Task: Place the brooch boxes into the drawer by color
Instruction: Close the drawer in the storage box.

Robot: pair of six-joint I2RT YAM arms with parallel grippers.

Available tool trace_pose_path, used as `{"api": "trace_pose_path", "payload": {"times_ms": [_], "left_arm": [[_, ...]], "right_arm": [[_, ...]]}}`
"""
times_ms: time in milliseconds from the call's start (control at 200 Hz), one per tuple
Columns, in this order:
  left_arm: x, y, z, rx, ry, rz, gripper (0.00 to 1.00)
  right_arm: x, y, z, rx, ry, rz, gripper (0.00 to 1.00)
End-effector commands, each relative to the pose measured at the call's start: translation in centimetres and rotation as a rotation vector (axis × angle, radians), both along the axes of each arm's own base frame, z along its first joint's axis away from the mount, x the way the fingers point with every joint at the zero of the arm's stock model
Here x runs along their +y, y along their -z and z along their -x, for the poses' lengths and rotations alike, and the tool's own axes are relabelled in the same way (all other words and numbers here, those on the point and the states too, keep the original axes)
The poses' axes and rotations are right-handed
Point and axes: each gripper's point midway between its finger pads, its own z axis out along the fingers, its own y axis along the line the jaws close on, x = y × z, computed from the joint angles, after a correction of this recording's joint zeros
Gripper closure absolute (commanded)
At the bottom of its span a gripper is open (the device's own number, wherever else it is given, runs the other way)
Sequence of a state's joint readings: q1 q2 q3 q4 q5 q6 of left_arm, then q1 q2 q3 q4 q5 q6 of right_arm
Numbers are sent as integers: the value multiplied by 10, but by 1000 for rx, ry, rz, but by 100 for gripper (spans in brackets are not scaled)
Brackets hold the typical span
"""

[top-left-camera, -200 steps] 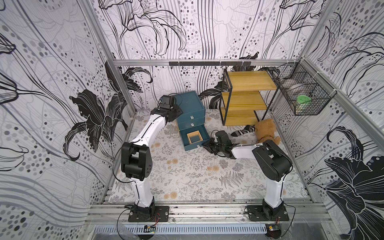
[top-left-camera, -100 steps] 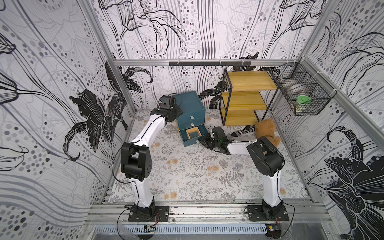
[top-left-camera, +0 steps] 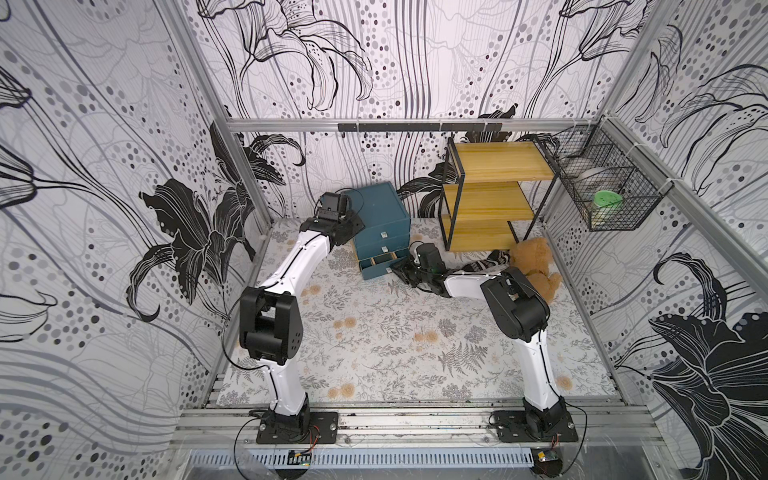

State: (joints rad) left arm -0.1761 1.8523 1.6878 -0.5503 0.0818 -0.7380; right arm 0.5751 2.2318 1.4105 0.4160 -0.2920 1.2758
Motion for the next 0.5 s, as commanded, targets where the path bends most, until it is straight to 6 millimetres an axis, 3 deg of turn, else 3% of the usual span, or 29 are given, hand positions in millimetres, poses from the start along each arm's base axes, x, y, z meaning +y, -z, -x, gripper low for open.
{"api": "trace_pose_path", "payload": {"times_ms": [0,496], "left_arm": [[6,45,25,163,16,-48,49],[5,47,25,167,25,-44,50]], "right_arm": [[0,2,-14,4,30,-1,74],[9,7,-38,16,60,-32,74]]}}
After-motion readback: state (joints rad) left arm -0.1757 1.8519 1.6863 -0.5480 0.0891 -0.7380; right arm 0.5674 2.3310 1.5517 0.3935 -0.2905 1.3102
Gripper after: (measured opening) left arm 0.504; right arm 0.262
